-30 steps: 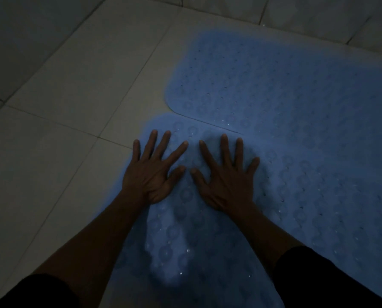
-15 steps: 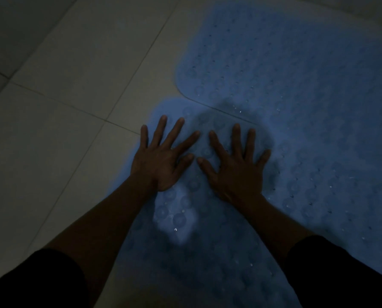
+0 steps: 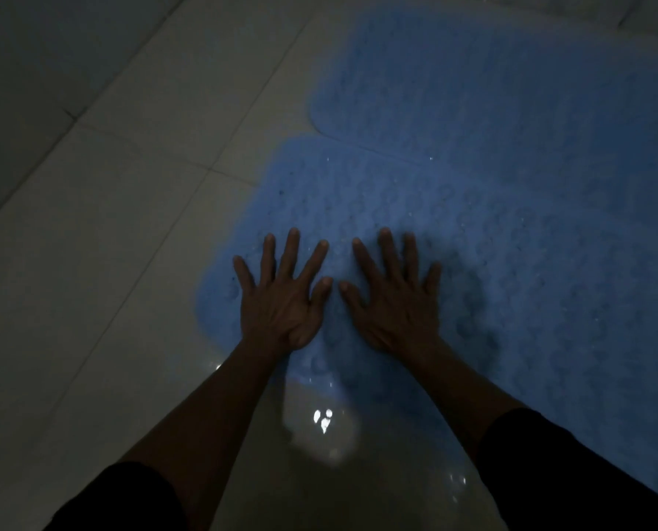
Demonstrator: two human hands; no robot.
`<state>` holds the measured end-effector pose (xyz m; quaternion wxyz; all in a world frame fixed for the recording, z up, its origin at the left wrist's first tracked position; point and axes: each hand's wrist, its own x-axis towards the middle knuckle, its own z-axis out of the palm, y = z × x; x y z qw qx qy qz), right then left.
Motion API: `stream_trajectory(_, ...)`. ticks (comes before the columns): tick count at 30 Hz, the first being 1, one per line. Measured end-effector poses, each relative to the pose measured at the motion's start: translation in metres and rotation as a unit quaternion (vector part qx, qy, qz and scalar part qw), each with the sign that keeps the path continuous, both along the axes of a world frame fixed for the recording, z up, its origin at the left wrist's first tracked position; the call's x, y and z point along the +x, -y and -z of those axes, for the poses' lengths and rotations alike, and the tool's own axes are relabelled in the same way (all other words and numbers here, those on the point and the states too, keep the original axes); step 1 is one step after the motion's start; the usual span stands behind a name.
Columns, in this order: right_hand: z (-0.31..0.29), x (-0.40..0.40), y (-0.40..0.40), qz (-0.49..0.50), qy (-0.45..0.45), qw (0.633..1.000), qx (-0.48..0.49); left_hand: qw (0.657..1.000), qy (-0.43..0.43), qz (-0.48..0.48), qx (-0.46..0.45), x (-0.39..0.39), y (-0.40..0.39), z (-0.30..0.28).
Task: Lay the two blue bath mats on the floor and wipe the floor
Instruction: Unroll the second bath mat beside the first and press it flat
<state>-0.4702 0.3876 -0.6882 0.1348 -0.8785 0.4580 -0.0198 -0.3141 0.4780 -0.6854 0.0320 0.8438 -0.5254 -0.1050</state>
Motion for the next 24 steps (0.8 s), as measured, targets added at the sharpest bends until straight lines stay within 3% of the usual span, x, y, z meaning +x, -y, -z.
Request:
stream_trajectory(8, 0.007, -0.021, -0.037, -0.017, 0.014, 0.998, -0.057, 0.999, -0.001, -0.023, 0.022, -0.013, -0.023, 0.0)
stream_trajectory(18, 0.001, -0.02, -0.034, -0.024, -0.01, 0.999, -0.031, 1.0, -0.009, -0.018, 0.013, -0.012, -0.023, -0.005)
stream_trajectory(24, -0.002, -0.027, -0.03, -0.046, 0.009, 0.999, 0.011, 0.997, -0.036, -0.018, 0.069, -0.012, -0.019, -0.011)
